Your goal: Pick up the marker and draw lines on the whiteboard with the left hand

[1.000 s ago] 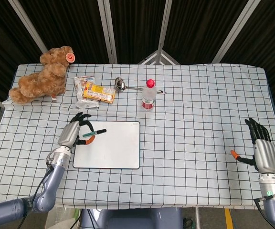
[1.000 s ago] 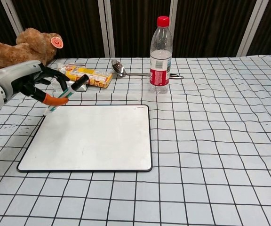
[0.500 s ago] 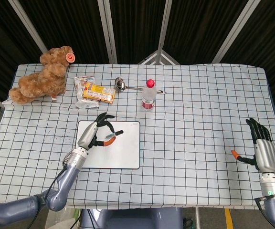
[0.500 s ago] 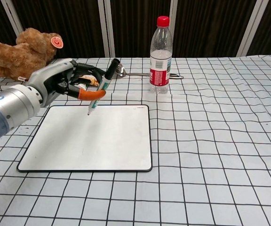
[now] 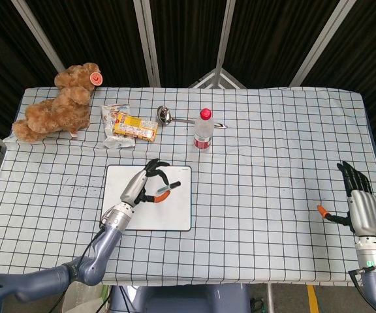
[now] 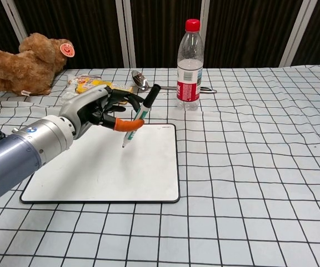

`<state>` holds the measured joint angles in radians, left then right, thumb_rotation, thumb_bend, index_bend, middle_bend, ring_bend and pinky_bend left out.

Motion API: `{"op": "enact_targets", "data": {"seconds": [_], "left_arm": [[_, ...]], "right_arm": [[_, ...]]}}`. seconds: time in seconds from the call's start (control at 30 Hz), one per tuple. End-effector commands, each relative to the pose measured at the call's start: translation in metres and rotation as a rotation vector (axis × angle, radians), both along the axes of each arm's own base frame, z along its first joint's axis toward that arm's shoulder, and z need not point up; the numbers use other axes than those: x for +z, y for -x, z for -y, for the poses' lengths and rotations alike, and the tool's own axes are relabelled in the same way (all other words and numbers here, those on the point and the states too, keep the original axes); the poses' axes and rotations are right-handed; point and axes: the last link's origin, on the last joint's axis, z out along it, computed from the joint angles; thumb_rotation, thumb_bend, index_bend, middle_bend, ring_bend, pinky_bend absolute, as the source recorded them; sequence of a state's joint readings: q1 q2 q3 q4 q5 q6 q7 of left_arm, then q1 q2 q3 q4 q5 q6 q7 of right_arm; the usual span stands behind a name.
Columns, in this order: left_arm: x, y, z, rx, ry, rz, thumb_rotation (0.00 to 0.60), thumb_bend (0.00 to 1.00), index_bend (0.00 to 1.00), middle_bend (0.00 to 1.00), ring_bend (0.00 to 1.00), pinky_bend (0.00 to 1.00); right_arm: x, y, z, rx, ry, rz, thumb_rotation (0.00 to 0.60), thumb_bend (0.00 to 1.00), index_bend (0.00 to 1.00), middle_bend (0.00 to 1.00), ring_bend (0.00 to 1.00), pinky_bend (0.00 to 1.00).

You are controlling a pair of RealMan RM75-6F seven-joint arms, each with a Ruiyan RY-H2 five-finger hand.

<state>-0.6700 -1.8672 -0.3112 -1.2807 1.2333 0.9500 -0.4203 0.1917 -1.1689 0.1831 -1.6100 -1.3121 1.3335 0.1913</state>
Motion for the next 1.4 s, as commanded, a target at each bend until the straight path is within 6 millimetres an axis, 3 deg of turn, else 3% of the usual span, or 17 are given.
{"op": "enact_targets", "data": {"seconds": [0.03, 0.57, 0.87, 1.17, 1.4], "left_arm": [[-0.003, 0.000, 0.000, 0.001, 0.007, -0.001, 0.600, 0.50, 0.72, 0.17, 0.01, 0.09], [-0.015, 0.004, -0.004, 0.005, 0.038, -0.022, 0.600, 0.50, 0.72, 0.18, 0.01, 0.09], [-0.005, 0.028, -0.018, 0.027, 0.000, -0.076, 0.600, 0.50, 0.72, 0.18, 0.01, 0.09], [0.030, 0.077, -0.044, 0.094, -0.123, -0.175, 0.600, 0.50, 0.72, 0.18, 0.01, 0.09], [0.071, 0.086, -0.061, 0.150, -0.225, -0.097, 0.600, 0.50, 0.72, 0.18, 0.01, 0.09]], "right_arm": [[0.000, 0.000, 0.000, 0.000, 0.000, 0.000, 0.600, 0.21, 0.00, 0.00, 0.00, 0.00], [0.000, 0.002, 0.001, -0.016, 0.006, 0.003, 0.600, 0.21, 0.00, 0.00, 0.00, 0.00], [0.001, 0.002, 0.001, -0.017, 0.008, 0.000, 0.600, 0.21, 0.00, 0.00, 0.00, 0.00], [0.000, 0.001, -0.001, -0.009, 0.004, -0.004, 0.600, 0.21, 0.00, 0.00, 0.00, 0.00], [0.000, -0.001, -0.002, -0.004, 0.004, -0.004, 0.600, 0.21, 0.00, 0.00, 0.00, 0.00]]}}
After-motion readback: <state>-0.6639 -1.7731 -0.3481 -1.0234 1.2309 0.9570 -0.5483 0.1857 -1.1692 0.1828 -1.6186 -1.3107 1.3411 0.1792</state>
